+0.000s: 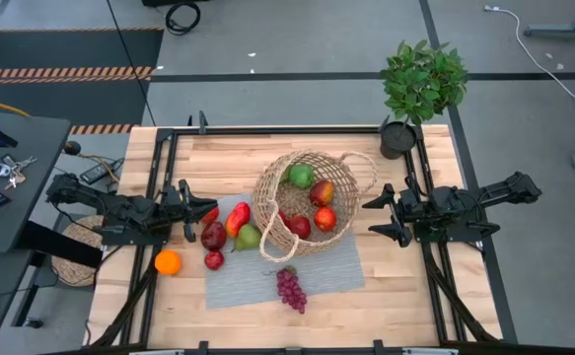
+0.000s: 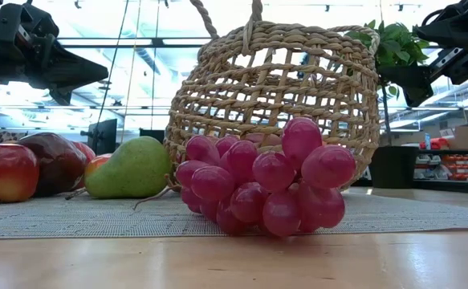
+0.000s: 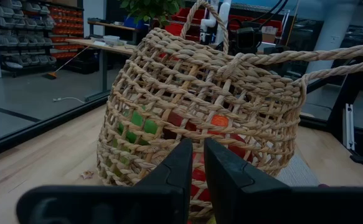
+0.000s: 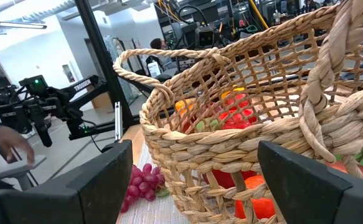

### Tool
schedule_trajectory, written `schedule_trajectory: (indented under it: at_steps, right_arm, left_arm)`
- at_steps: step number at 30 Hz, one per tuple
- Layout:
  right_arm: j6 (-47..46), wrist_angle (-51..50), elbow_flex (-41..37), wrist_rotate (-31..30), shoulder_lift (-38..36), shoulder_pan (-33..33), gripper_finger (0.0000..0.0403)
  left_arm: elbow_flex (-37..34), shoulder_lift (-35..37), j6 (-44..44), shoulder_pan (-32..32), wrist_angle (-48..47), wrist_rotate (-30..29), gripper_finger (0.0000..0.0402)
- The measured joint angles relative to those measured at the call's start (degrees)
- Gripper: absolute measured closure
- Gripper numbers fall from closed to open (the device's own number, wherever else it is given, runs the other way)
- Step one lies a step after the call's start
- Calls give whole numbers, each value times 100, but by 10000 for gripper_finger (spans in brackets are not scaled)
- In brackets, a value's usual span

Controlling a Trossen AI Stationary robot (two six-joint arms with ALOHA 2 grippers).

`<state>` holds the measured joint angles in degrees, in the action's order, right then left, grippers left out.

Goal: Build produce basket
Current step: Put the pear into the brown basket

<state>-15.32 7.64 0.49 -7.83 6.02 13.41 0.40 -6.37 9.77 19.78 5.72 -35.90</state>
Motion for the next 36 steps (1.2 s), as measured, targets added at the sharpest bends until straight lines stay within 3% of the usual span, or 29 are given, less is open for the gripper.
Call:
schedule_trajectory:
  at_steps: [13,17,24,29,36]
  right_arm:
    - [-2,0,0,0,0,0,55]
    - [-2,0,0,2,0,0,55]
    - [-2,4,0,0,2,1,55]
    - [-2,10,0,2,2,1,55]
    - [1,15,0,-1,2,1,55]
  left_arm:
    - [0,0,75,-1,73,0,353]
    - [1,1,1035,5,150,13,353]
    - [0,0,1375,12,-32,17,353]
    - [4,0,2156,-19,-72,51,354]
    - [795,-71,2212,-431,-1650,780,386]
